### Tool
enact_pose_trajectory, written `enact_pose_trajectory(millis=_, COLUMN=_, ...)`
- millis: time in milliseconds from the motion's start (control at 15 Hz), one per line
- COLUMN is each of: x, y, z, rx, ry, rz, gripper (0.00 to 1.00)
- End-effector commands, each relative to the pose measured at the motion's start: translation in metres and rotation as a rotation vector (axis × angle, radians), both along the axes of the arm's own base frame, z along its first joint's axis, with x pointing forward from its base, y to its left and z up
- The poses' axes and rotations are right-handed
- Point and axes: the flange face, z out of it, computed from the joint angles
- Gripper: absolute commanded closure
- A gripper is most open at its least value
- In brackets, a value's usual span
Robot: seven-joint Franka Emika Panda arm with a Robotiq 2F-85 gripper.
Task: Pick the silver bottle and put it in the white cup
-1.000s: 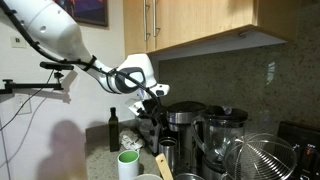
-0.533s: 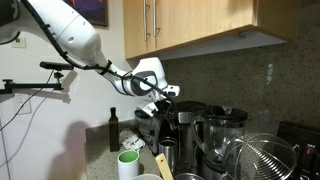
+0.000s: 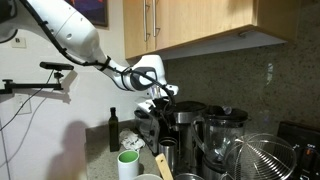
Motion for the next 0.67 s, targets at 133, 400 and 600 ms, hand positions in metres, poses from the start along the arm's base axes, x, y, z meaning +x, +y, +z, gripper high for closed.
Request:
enact_pose_trajectory(millis=133, x=-0.024, y=0.008, z=0.034, rx=-0.028, ry=0.083, rz=-0.013, gripper=0.00)
enact_pose_trajectory(millis=400, x=-0.038, y=0.007, z=0.043, rx=-0.050, ry=0.167, rz=-0.014, gripper=0.00)
enact_pose_trajectory(millis=600, x=-0.057, y=0.000, z=0.038, rx=-0.076, ry=0.279, rz=-0.015, gripper=0.00)
